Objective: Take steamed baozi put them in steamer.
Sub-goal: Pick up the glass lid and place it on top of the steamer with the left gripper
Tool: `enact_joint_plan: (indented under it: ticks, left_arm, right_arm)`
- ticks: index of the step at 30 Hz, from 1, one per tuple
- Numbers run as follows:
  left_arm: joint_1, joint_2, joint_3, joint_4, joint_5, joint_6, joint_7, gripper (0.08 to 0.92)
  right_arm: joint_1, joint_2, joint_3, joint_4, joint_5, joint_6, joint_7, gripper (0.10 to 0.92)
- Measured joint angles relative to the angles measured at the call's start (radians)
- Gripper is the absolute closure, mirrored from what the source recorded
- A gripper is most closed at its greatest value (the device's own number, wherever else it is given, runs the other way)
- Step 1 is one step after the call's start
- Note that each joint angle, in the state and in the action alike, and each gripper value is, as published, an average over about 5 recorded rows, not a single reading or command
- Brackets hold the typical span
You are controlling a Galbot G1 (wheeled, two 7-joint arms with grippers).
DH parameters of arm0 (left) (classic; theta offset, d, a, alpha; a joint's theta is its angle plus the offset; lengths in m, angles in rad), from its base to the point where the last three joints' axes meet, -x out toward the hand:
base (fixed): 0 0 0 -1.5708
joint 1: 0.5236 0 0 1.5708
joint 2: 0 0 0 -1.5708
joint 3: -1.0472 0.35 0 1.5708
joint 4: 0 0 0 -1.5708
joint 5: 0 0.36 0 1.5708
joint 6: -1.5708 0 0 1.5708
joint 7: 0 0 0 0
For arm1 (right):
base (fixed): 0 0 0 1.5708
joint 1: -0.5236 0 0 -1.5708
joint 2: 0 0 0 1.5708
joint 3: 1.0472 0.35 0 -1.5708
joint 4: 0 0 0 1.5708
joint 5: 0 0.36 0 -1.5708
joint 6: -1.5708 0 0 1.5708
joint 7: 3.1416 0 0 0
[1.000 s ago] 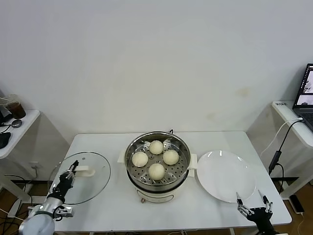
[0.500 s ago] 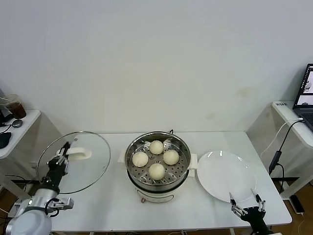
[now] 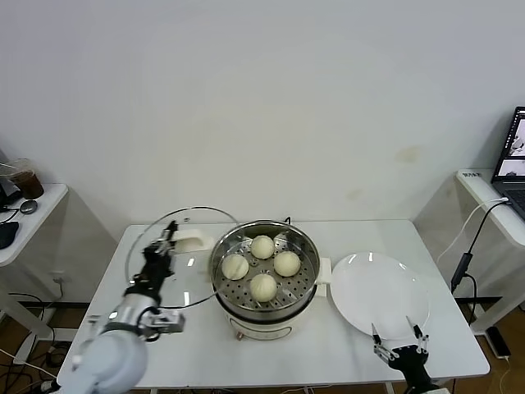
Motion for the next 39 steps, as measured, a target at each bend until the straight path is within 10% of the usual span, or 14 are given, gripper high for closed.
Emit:
enact_joint_plan:
  ticks: [21, 39]
  left_arm:
    - [-0.249, -0.269, 0.369, 0.162, 0.342, 0.102, 0.177, 0.828]
    - [-0.259, -0.327, 0.398, 0.242, 0.387, 0.100, 0.166, 0.828]
  right_arm:
    - [0.015, 0.019, -0.033, -0.039, -0.085, 0.027, 0.025, 0.203]
    - [0.011, 0.018, -0.045, -0.042, -0.098, 0.036, 0.024, 0.203]
